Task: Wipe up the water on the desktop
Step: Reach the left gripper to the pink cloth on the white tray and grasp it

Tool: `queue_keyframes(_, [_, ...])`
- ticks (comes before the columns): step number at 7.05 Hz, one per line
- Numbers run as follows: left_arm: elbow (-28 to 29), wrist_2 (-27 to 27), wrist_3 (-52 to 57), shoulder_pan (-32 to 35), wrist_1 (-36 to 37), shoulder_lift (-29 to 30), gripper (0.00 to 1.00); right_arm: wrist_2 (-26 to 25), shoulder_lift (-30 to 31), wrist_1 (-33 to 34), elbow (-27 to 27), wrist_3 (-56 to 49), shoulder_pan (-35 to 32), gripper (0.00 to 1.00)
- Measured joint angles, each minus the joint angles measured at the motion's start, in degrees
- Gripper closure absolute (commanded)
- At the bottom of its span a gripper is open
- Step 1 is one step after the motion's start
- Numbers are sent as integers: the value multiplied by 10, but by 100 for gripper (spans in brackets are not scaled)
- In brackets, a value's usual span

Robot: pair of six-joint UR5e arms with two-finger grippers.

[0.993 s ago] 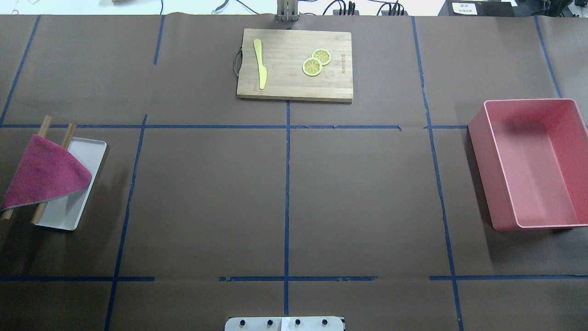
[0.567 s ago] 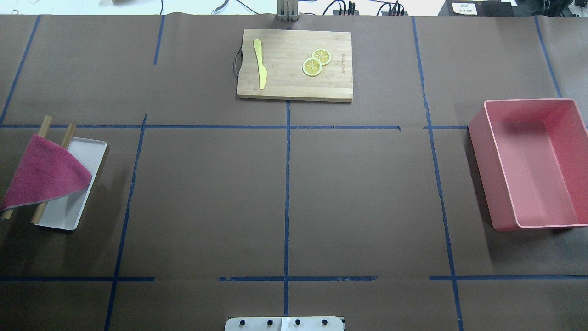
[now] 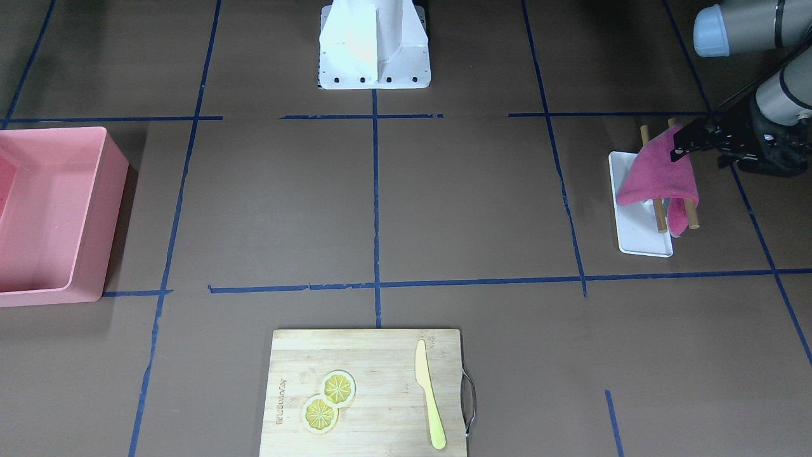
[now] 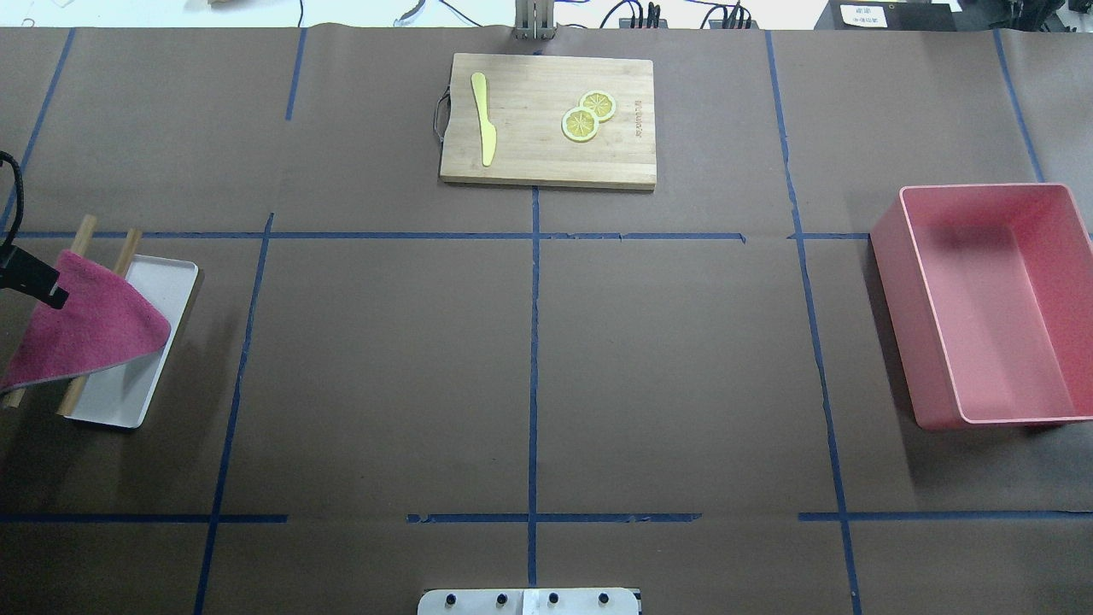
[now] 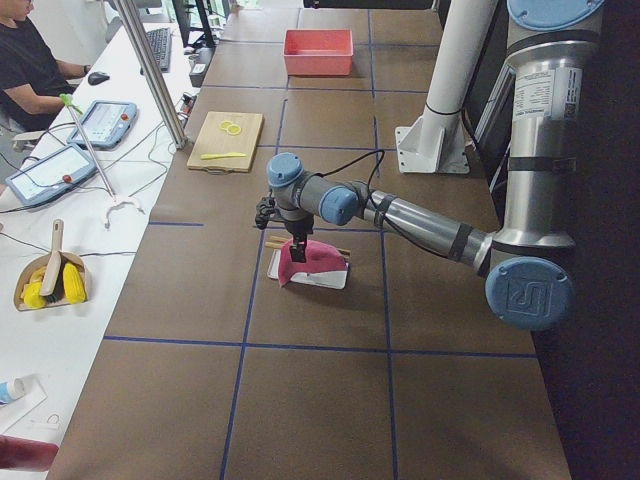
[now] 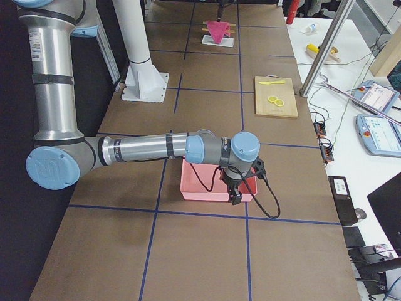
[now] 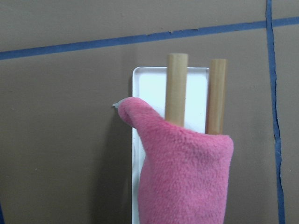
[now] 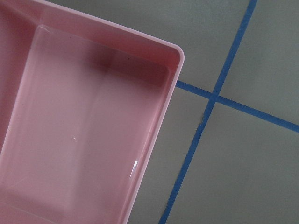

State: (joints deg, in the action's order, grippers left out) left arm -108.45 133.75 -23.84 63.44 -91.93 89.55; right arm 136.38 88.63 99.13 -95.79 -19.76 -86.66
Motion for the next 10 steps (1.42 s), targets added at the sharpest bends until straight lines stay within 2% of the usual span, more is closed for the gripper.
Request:
queue_keyframes(1, [3,-9,-1,-7,0,3,31,0,0,0,0,1,0,0])
queue_keyframes(2, [4,-13,-2,-10,0,4,52,0,0,0,1,1,1,0])
queue_keyframes(3, [4,-14,-3,-11,0,5,66,0,1,0,1,2,1,0])
queue_keyframes(4, [4,-14,-3,-11,0,5,75,0,1,0,1,2,1,0])
queue_keyframes(7, [0,-14,-4,-11,0,5,96,0,1,0,1,3,1,0])
queue_keyframes(8, [-1,-14,-4,-10,0,5,100,0,1,0,0,4,1,0])
queue_keyframes(10, [-6,-15,-5,-9,0,4,100,1,1,0,-1,6,0,0])
